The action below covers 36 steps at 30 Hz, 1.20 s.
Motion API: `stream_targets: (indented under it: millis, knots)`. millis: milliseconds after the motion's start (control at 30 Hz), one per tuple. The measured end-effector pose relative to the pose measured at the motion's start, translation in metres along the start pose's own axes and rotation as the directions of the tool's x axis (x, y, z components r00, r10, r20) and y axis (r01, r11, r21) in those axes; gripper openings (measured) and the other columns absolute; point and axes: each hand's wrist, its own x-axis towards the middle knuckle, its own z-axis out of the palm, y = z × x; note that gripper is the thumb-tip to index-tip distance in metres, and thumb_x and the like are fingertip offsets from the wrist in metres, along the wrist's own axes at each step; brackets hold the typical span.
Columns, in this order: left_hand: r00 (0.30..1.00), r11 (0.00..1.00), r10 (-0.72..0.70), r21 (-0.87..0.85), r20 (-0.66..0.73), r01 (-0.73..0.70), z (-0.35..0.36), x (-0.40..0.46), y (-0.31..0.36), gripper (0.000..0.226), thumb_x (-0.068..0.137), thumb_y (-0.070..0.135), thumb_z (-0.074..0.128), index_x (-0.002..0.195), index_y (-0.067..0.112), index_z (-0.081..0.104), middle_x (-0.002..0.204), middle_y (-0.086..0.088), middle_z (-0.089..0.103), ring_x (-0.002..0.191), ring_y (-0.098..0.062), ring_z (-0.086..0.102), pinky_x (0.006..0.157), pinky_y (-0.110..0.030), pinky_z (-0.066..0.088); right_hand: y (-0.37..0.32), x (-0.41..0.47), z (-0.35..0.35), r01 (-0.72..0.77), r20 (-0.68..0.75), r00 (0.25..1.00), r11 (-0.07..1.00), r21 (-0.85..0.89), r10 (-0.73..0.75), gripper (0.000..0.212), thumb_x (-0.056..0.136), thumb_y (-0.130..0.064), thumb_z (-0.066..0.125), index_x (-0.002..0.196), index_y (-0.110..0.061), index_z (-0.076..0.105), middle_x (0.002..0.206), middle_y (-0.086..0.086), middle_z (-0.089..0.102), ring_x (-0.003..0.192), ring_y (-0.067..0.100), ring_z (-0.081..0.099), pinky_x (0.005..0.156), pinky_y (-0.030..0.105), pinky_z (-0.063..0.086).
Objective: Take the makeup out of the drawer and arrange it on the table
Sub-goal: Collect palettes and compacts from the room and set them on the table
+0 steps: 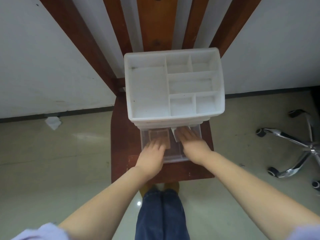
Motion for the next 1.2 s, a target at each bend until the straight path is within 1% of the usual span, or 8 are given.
stream_targets:
  millis: [67, 200, 333, 433, 533, 667, 833, 1200]
  knots:
    - [0.988, 0.987, -0.145, 0.075, 0.057, 0.14, 0.015, 0.024, -0.004, 0.077, 0.089, 0.012, 0.05, 0.149, 0.016, 0.003, 0.156, -0.011, 0.006, 0.145, -0.03, 0.002, 0.117, -0.041, 0.0, 0.007, 0.02, 0.006, 0.025, 0.023, 1.0, 0.986, -0.167, -0.021, 0.088, 0.083, 0.005, 0.046, 0.151, -0.018, -0.006, 0.159, 0.004, -0.003, 0.146, 0.025, -0.004, 0.117, 0.045, -0.003]
    - [0.976, 0.958, -0.184, 0.244, 0.118, 0.151, 0.026, 0.048, -0.022, 0.087, 0.087, 0.017, 0.058, 0.149, 0.019, -0.003, 0.155, -0.013, 0.01, 0.144, -0.031, 0.003, 0.115, -0.044, -0.005, 0.011, 0.037, 0.015, -0.039, -0.023, 0.999, 0.969, -0.245, 0.035, 0.09, 0.084, 0.002, 0.049, 0.15, -0.025, -0.007, 0.159, 0.002, -0.002, 0.146, 0.026, -0.004, 0.114, 0.051, -0.008]
    - [0.986, 0.948, -0.115, 0.309, 0.119, 0.073, 0.029, 0.041, -0.024, 0.089, 0.083, 0.03, 0.064, 0.148, 0.015, 0.005, 0.143, -0.018, 0.026, 0.134, -0.037, 0.022, 0.115, -0.044, 0.015, 0.007, 0.021, 0.018, -0.024, -0.043, 0.999, 0.966, -0.257, 0.014, 0.083, 0.088, -0.023, 0.056, 0.15, -0.017, 0.002, 0.15, 0.017, 0.02, 0.14, 0.036, 0.016, 0.115, 0.051, 0.011]
    - [0.98, 0.976, -0.125, 0.194, 0.155, 0.094, 0.016, 0.036, -0.02, 0.093, 0.078, 0.046, 0.064, 0.148, 0.018, 0.01, 0.138, -0.017, 0.028, 0.128, -0.036, 0.028, 0.104, -0.042, 0.034, 0.007, 0.001, 0.006, 0.011, -0.079, 0.997, 0.995, -0.099, -0.019, 0.083, 0.081, -0.04, 0.06, 0.148, -0.019, 0.016, 0.138, 0.014, 0.034, 0.128, 0.034, 0.034, 0.099, 0.041, 0.04]
    - [0.984, 0.994, -0.099, 0.055, 0.146, 0.092, -0.006, 0.024, -0.018, 0.094, 0.073, 0.048, 0.062, 0.148, 0.024, 0.011, 0.136, -0.015, 0.032, 0.125, -0.035, 0.032, 0.093, -0.04, 0.045, 0.01, -0.022, -0.007, 0.043, -0.142, 0.989, 0.994, 0.099, -0.028, 0.087, 0.076, -0.049, 0.059, 0.148, -0.023, 0.017, 0.139, 0.009, 0.036, 0.123, 0.029, 0.04, 0.093, 0.034, 0.044]
    - [0.915, 0.961, 0.003, -0.255, 0.404, 0.109, -0.018, -0.014, -0.013, 0.09, 0.064, 0.057, 0.057, 0.142, 0.033, 0.019, 0.125, -0.012, 0.044, 0.113, -0.03, 0.044, 0.089, -0.033, 0.043, 0.013, -0.059, -0.008, 0.014, 0.125, 0.99, 0.919, 0.394, -0.068, 0.093, 0.071, -0.061, 0.054, 0.149, -0.026, 0.017, 0.129, 0.003, 0.042, 0.12, 0.021, 0.045, 0.089, 0.022, 0.036]
    - [0.691, 0.883, -0.067, -0.28, 0.72, 0.377, 0.012, -0.049, -0.002, 0.091, 0.072, 0.05, 0.063, 0.146, 0.027, 0.016, 0.135, -0.013, 0.04, 0.12, -0.029, 0.043, 0.102, -0.037, 0.039, 0.009, -0.077, 0.022, -0.051, 0.41, 0.91, 0.962, 0.268, -0.066, 0.093, 0.074, -0.056, 0.054, 0.15, -0.021, 0.014, 0.135, 0.007, 0.04, 0.124, 0.024, 0.041, 0.089, 0.024, 0.037]
    - [0.829, 0.889, -0.205, -0.256, 0.521, 0.38, -0.01, 0.015, -0.028, 0.109, 0.071, 0.047, 0.067, 0.146, 0.036, -0.01, 0.139, -0.018, 0.031, 0.129, -0.037, 0.029, 0.102, -0.043, 0.034, 0.01, -0.018, -0.013, -0.053, 0.216, 0.976, 0.988, 0.146, 0.02, 0.096, 0.078, -0.047, 0.061, 0.151, -0.025, 0.002, 0.137, 0.014, 0.041, 0.127, 0.032, 0.038, 0.099, 0.04, 0.041]
